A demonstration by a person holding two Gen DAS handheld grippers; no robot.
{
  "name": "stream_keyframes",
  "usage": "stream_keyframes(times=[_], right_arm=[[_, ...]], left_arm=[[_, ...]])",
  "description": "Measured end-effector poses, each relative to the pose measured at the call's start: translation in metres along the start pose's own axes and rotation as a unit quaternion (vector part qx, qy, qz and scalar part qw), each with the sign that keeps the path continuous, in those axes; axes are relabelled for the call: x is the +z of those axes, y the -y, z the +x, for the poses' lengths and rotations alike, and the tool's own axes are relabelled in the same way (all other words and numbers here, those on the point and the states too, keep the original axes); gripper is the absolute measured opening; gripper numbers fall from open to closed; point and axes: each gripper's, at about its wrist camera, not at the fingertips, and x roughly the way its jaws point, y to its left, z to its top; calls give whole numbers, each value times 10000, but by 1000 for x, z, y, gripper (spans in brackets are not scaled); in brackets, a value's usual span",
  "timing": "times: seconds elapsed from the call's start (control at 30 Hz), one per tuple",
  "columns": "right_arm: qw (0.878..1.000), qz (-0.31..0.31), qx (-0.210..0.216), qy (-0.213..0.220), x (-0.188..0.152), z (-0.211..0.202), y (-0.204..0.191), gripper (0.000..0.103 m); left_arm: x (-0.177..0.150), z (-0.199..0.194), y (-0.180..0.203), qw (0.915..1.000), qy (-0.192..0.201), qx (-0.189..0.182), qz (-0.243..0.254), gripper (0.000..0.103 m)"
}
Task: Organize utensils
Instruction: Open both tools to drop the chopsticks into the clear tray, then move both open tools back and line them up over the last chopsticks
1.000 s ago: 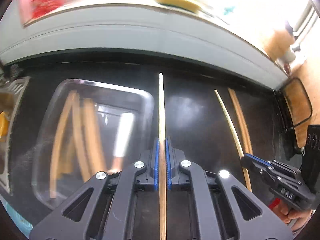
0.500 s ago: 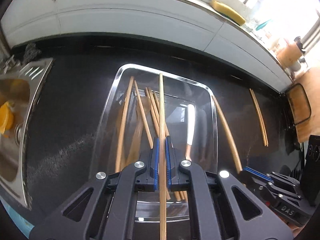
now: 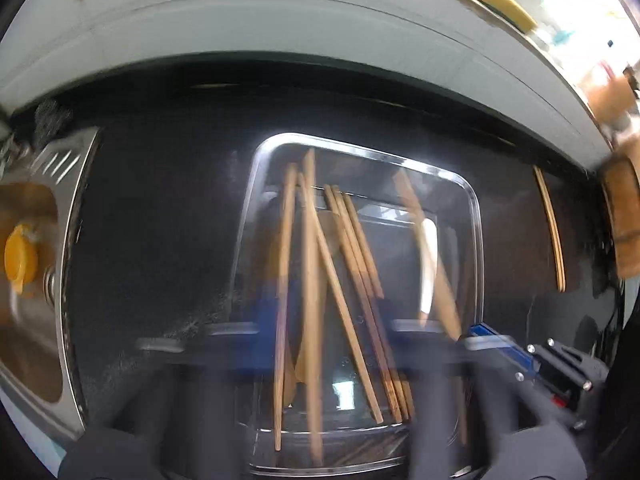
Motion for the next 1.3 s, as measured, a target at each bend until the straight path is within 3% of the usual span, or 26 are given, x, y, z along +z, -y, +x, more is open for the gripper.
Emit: stream_keyframes(times=[0.03,0.07,0.1,0.27,0.43,0.57,0.93,1.3], right_arm=[[9997,-206,-137,44,-3,0,0,14],[9989,-373,-264,29,-4,-1,0,50],[9983,-460,-346,123,-6,-4,4,96],[9944,-667,-638,509,-9,-26,26,96],[9973,-331,-583,305,-12,-25,67,96],[9984,-90,-541,129,-15,-27,94,96],[9904,218,-1362,70,-29,-59,214,96],[9838,718,-1633,-165,-47,-75,327,96]], left_arm=[[1,-3,0,10000,81,-23,48,97],[2,-6,0,9999,132,39,69,97],[4,-10,-1,9998,202,68,35,97],[18,-33,6,9978,639,173,32,97],[21,-30,38,9967,697,285,302,97],[18,-16,73,9964,542,323,559,97],[8,28,176,9946,218,392,939,97],[-14,76,264,9933,-216,234,1108,97]])
